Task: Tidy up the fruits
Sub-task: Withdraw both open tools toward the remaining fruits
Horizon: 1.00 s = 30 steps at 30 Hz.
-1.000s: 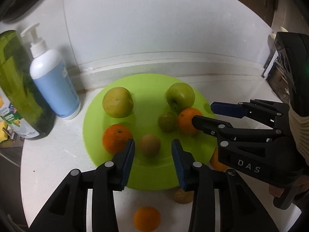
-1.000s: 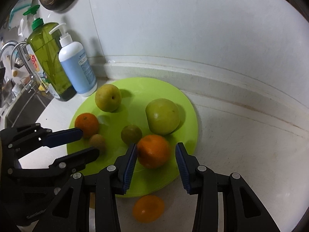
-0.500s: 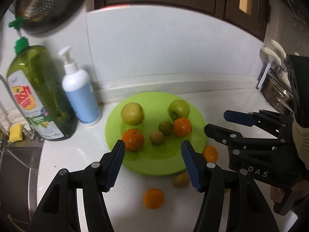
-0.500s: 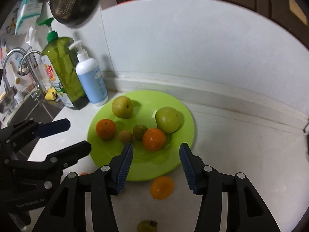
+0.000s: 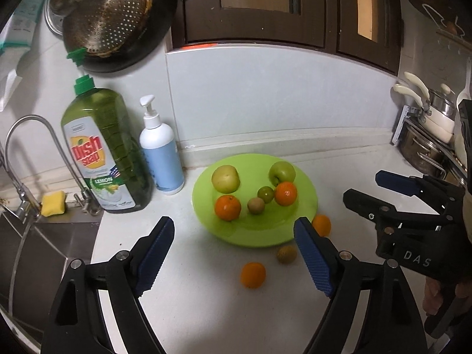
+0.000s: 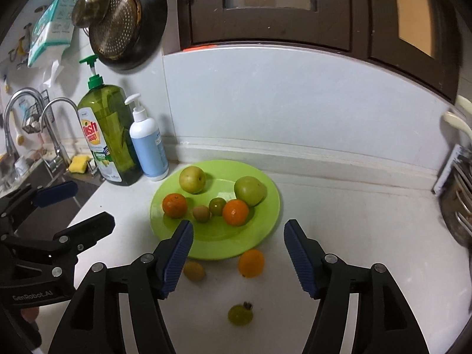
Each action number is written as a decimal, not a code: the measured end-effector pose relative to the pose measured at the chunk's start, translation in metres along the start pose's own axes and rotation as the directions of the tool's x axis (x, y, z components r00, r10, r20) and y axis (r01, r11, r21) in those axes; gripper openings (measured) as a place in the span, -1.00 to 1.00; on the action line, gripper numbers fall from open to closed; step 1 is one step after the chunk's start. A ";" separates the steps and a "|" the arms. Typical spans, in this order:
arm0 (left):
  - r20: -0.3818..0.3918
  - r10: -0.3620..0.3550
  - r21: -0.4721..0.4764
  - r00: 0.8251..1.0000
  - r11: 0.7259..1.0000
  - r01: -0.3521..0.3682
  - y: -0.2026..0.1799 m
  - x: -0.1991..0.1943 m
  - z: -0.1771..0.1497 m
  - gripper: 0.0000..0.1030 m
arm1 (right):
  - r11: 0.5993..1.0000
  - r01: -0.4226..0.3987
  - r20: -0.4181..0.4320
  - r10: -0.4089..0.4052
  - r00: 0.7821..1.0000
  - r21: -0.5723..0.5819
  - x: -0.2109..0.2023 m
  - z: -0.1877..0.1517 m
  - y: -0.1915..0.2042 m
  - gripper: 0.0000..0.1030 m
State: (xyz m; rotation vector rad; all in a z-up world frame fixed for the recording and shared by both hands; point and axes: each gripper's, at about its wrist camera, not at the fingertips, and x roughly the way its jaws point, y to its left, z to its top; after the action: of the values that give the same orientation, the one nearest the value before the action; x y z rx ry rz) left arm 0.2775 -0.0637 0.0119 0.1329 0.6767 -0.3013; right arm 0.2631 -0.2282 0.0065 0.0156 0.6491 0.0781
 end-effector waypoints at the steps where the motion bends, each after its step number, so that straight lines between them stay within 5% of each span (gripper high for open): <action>1: 0.002 0.002 0.003 1.000 1.000 -0.002 0.000 -0.003 -0.003 0.62 | 1.000 0.002 -0.001 -0.002 1.000 0.007 -0.002 -0.002 0.001 0.26; 30: -0.069 -0.011 0.090 0.998 0.996 0.017 -0.007 0.005 -0.064 0.61 | 0.989 0.085 -0.092 -0.074 0.993 0.120 -0.011 -0.074 0.003 0.26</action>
State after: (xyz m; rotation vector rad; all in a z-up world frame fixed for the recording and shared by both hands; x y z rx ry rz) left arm 0.2406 -0.0578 -0.0412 0.2257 0.7320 -0.3418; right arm 0.2094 -0.2267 -0.0457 0.1067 0.7404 -0.0387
